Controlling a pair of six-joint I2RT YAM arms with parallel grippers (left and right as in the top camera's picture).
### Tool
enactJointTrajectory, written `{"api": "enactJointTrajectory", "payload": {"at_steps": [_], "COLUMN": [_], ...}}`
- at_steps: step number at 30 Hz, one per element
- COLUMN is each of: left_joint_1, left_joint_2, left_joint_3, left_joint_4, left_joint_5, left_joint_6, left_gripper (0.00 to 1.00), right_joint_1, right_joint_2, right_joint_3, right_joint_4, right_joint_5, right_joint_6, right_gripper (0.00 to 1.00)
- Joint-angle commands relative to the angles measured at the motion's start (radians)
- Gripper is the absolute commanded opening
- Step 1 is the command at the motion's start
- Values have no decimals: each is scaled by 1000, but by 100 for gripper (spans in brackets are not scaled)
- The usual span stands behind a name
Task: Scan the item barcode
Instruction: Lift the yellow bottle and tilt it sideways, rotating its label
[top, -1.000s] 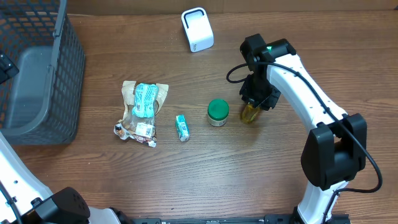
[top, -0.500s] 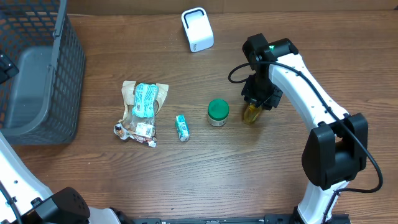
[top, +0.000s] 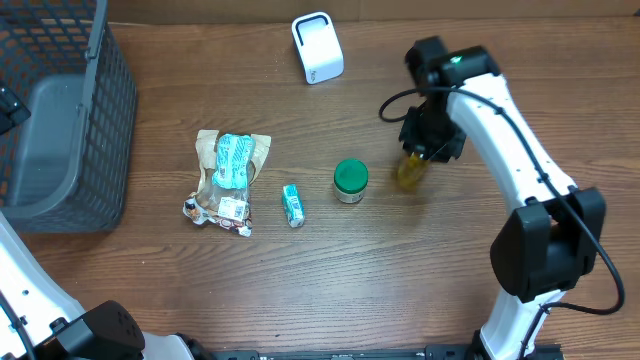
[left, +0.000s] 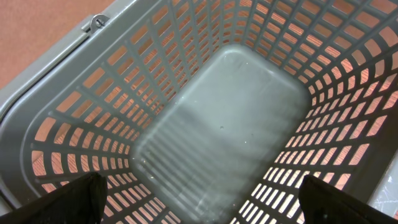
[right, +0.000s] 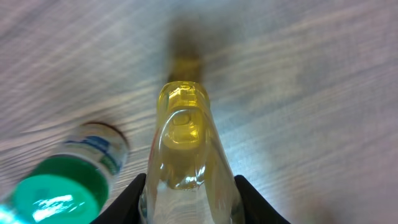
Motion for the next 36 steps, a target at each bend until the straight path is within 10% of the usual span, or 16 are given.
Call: {"api": "enactJointTrajectory", "payload": {"at_steps": [1,14,36], "left_joint_1": [-1,-1,-1], "left_joint_2": [7,7,7], "left_joint_3": [18,18,18], "left_joint_4": [1,1,1], "left_joint_5": [9,9,9], "left_joint_6": [19,19,19], "left_gripper": [99,100,100], "right_joint_1": [-45,-146,-135], "right_joint_2": [-71,-139,-153], "right_joint_3": [62,66,36], "right_joint_4": [0,-227,-227], "right_joint_5": [-149,-978,-1000], "right_joint_6": [-174,-1056,-930], "right_gripper": [12,17,15]}}
